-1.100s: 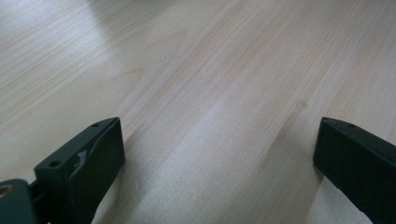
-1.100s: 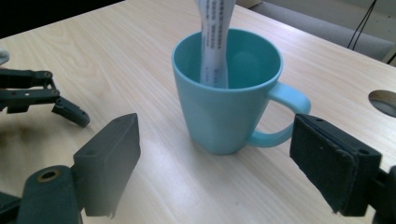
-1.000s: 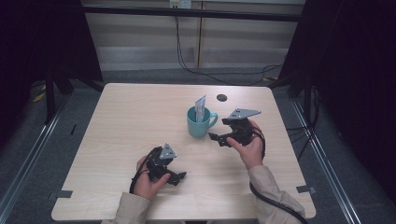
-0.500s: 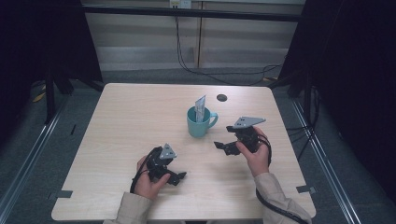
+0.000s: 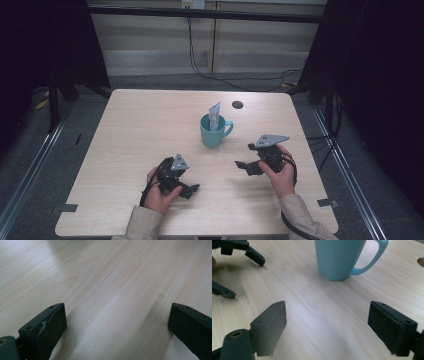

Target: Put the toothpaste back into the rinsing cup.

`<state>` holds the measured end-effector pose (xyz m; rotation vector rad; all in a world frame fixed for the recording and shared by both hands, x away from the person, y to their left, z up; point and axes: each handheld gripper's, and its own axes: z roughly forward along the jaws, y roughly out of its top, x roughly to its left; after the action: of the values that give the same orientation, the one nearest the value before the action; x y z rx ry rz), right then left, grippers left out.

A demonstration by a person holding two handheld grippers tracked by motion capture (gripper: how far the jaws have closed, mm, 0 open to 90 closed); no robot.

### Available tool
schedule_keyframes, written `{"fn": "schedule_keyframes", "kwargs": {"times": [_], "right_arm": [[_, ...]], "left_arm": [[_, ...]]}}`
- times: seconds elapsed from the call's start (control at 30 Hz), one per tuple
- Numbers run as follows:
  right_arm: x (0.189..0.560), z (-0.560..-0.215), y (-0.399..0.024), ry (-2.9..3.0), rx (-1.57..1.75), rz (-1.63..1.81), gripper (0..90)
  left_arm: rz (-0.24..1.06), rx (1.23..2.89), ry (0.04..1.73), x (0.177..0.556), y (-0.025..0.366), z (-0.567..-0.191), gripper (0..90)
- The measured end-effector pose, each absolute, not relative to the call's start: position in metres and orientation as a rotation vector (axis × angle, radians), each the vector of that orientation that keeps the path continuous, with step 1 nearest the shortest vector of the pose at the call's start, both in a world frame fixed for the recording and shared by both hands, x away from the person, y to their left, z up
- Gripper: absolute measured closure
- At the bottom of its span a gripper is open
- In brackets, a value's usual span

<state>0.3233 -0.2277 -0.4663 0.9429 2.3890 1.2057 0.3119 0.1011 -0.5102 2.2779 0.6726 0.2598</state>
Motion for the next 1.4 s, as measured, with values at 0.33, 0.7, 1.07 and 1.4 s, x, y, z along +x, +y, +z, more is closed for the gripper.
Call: {"fn": "schedule_keyframes", "kwargs": {"times": [0.33, 0.7, 1.07, 1.4], "right_arm": [[0.311, -0.478, -0.241, 2.402, 0.961, 1.199, 14.6], [0.298, -0.492, -0.250, 2.426, 0.974, 1.162, 14.6], [0.281, -0.503, -0.258, 2.430, 1.003, 1.099, 14.6], [0.276, -0.511, -0.262, 2.439, 1.025, 1.065, 14.4]], "left_arm": [[0.259, 2.278, 0.673, 0.312, 0.101, -0.510, 1.8], [0.259, 2.278, 0.673, 0.312, 0.101, -0.510, 1.8], [0.258, 2.277, 0.675, 0.312, 0.101, -0.510, 1.8], [0.258, 2.277, 0.675, 0.312, 0.101, -0.510, 1.8]]}}
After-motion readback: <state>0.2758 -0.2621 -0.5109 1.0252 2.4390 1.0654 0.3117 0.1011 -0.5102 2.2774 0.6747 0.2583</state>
